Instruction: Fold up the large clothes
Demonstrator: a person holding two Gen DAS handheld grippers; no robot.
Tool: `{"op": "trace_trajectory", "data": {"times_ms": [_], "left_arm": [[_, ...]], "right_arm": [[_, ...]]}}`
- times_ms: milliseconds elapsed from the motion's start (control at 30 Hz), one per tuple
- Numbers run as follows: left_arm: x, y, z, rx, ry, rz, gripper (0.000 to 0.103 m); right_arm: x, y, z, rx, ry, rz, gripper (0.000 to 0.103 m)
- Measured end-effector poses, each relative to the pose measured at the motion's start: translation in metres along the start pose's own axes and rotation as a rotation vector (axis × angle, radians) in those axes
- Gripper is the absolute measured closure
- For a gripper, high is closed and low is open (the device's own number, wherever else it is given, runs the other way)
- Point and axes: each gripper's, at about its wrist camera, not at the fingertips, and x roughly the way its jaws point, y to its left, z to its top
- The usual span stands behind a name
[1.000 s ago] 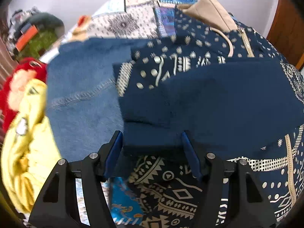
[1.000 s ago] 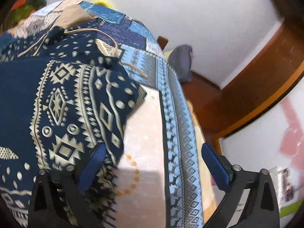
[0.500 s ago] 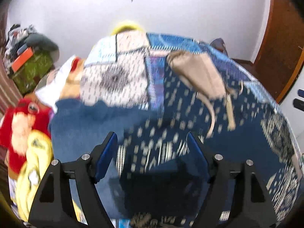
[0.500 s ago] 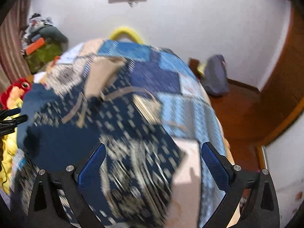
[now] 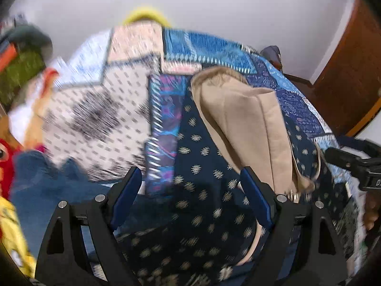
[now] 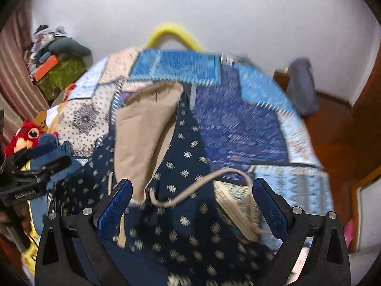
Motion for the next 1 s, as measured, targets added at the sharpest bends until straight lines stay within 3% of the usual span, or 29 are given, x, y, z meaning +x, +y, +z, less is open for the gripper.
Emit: {"op": "trace_trajectory", "data": {"times_ms": [200,333,367,400,433,467,500,533,600,633,767,1000], "left_arm": [[0.053,0.007,0.013,-0.061,0.057,0.033,0.019],[0.077,0.011,0.019,-0.117,0.093,-0.002,0.019],[0.079,0.012,0.019,-0.131,0.094,-0.008,0.020],[0.081,0.013,0.018,-0.151,0.082,-0.028,0.027],[0.082,0.013,0.018,-0.170,0.074,-0.054,0.037],[0.083,0.014,0.017,-0.188,0.075,-0.082,0.043],[0.084,0.014,0.017,-0.200,0.076,-0.097,0.053],[0.081,0.013,0.016,-0.207,0.066,-0.103,0.067],[0.074,0.007,0.015,-0.179,0.061,-0.111,0.090],[0.067,0.004,0.014,-0.151,0.054,-0.097,0.091],[0.022,-0.008,0.011,-0.057,-0.011,-0.081,0.092],[-0.078,-0.027,-0.018,0.087,-0.102,-0.091,0.093]], "right_arm": [[0.058,-0.005,0.023,0.069,0.074,0.036,0.004],[0.089,0.000,0.024,0.059,0.110,0.021,0.026],[0.090,0.002,0.023,0.051,0.090,0.012,0.026],[0.089,0.003,0.021,0.040,0.064,0.010,0.029],[0.087,0.005,0.020,0.027,0.047,0.018,0.037],[0.085,0.006,0.019,0.019,0.037,0.023,0.051],[0.083,0.008,0.017,0.013,0.026,0.033,0.059],[0.080,0.011,0.016,0.006,0.023,0.035,0.071],[0.074,0.018,0.014,-0.029,0.012,0.011,0.084],[0.069,0.022,0.012,-0.055,0.006,-0.008,0.090],[0.042,0.031,0.003,-0.114,-0.033,-0.041,0.093],[-0.034,0.037,-0.024,-0.130,-0.106,0.026,0.094]]}}
